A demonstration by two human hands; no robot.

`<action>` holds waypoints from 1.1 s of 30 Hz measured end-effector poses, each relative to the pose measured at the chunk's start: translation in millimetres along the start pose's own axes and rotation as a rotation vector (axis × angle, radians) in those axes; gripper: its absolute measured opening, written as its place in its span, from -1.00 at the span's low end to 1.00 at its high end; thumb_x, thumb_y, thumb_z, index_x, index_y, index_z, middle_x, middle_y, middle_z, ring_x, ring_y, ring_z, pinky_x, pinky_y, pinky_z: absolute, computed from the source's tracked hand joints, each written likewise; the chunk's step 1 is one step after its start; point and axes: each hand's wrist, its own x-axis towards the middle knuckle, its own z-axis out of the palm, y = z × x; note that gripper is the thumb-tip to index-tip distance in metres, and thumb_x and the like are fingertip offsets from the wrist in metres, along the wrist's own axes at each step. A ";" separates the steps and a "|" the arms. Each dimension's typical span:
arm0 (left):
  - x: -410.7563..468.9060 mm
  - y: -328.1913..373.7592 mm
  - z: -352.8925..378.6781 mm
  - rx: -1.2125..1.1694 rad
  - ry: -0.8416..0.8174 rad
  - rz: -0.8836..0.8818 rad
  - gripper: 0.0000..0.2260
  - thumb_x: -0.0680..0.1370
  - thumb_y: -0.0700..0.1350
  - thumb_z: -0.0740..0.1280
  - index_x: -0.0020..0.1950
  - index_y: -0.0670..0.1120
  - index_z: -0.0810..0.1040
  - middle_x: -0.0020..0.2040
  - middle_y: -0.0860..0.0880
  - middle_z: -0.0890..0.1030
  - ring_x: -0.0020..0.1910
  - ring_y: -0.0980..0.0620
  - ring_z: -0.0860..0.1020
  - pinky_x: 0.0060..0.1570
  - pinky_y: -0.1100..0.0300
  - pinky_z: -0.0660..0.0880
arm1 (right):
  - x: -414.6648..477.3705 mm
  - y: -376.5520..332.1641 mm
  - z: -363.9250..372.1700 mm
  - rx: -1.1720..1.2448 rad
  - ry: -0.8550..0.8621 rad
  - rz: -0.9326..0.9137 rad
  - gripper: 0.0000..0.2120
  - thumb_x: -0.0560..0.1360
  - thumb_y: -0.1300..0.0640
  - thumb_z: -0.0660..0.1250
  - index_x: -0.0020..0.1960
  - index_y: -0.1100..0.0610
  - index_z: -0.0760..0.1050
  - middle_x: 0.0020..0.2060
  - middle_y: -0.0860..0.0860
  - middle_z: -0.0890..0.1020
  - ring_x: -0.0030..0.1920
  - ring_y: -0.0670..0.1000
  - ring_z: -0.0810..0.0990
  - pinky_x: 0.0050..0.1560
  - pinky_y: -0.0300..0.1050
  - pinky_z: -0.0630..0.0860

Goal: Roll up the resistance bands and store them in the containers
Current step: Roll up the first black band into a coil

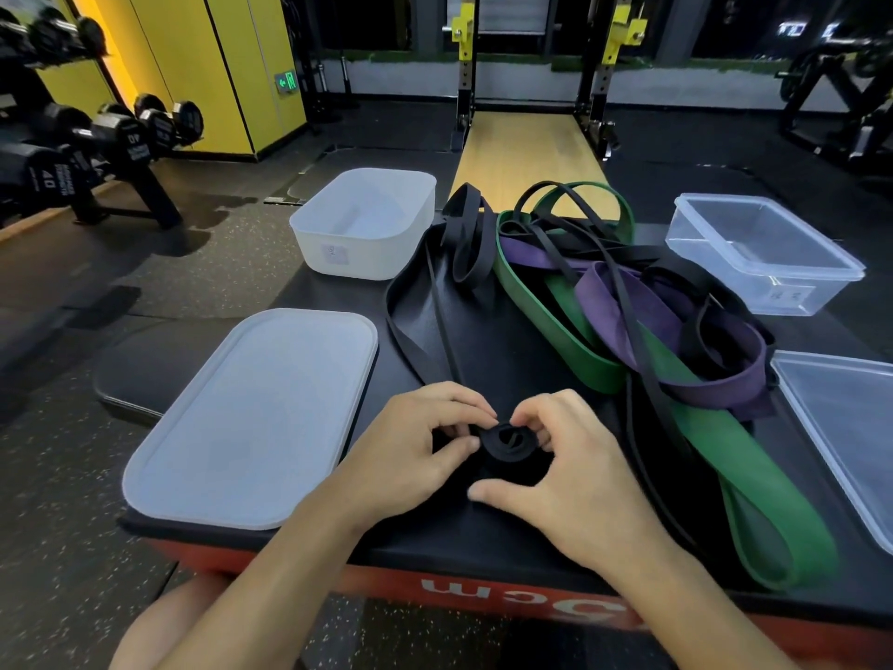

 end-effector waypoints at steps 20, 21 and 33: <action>-0.3 -2.8 -2.4 -0.184 -0.008 -0.051 -0.77 0.43 -0.21 0.61 0.00 0.04 0.71 0.08 0.14 0.58 -0.09 0.01 0.67 0.07 0.16 0.57 | 11.8 10.0 -14.8 0.247 -0.178 -0.007 -0.43 0.36 0.21 0.63 0.12 -0.23 0.42 0.13 -0.23 0.62 0.26 -0.18 0.57 0.35 -0.08 0.50; -0.5 -2.3 -2.6 -0.184 -0.017 -0.052 -0.77 0.42 -0.19 0.63 0.00 0.04 0.72 0.13 0.16 0.58 -0.11 0.01 0.66 0.07 0.17 0.57 | 11.2 11.3 -17.1 0.282 -0.202 -0.018 -0.41 0.37 0.27 0.62 0.13 -0.22 0.41 0.15 -0.23 0.63 0.27 -0.17 0.58 0.38 -0.07 0.49; -2.7 -2.6 0.0 -0.130 -0.038 0.005 -0.83 0.41 -0.10 0.64 -0.07 0.01 0.72 -0.02 0.11 0.65 -0.18 -0.01 0.62 -0.07 0.21 0.53 | 3.6 15.4 -11.7 0.139 -0.162 -0.096 -0.30 0.30 0.00 0.66 0.28 -0.25 0.35 0.20 -0.30 0.36 0.33 -0.18 0.44 0.33 -0.34 0.39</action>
